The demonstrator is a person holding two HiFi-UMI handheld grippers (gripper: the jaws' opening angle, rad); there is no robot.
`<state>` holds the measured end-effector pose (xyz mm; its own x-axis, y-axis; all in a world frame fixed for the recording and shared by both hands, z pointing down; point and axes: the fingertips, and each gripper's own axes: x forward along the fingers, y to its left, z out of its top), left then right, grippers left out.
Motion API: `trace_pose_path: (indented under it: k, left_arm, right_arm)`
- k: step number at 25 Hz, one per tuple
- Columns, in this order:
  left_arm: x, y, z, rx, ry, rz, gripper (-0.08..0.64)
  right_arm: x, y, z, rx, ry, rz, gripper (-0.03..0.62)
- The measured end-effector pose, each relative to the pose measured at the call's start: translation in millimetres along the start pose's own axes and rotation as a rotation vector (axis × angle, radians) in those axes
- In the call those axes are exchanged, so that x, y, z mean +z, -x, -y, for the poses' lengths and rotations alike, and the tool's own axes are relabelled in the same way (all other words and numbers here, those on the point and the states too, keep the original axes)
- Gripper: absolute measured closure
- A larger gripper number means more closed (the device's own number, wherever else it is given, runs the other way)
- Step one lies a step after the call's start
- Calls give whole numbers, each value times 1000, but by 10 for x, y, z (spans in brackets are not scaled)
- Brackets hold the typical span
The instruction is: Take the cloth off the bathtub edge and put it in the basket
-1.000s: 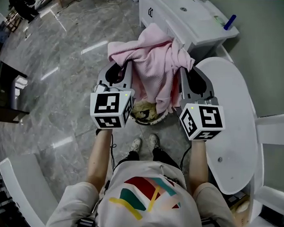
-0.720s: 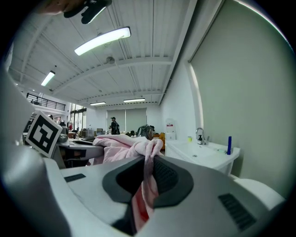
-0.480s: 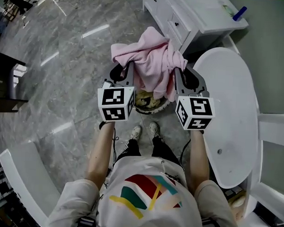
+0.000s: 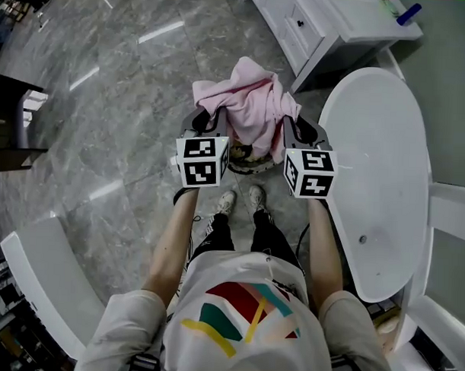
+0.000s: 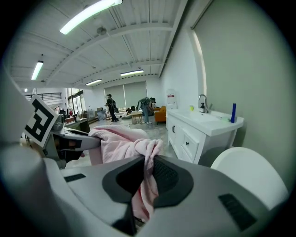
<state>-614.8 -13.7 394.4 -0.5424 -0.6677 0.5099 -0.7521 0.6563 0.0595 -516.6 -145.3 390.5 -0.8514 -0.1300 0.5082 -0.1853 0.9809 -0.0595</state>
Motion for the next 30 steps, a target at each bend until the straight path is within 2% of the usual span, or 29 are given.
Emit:
trace_pose_path:
  k: [7,15,18,19,21,22,25,30]
  left_arm:
    - [-409,-211,16,-2,-22,-96,497]
    - [-701,-345,85,-16,-34,-166,495]
    - [-848,-419,81,7,-23,-218,495]
    - [-922,-441,76,17,-12,-247,495]
    - [-1093,-449,61,34,12,-302,491]
    - [-1179,-432,46,41,20,-321,475]
    - [-1337,-337,-21,65,15,-333,466]
    - [-1334,-231,-49,80,25,-318,466]
  right_arm:
    - [-465,-200,18,-11,-26,-99,540]
    - [-800,-309,63,-31,-56,-166,540]
    - [-937,-360,118,-70,-38,-194,537]
    - [-993,-374,154,-100,-31,-209,520]
    - [-1074,-377,208,-146,-28,-227,415]
    - [-1094,-365,216,-154,-29,-227,398]
    - [-1127,-330,210,-148,-45,-226,393]
    - [-1221,-263,188,-132,-63,-240,393]
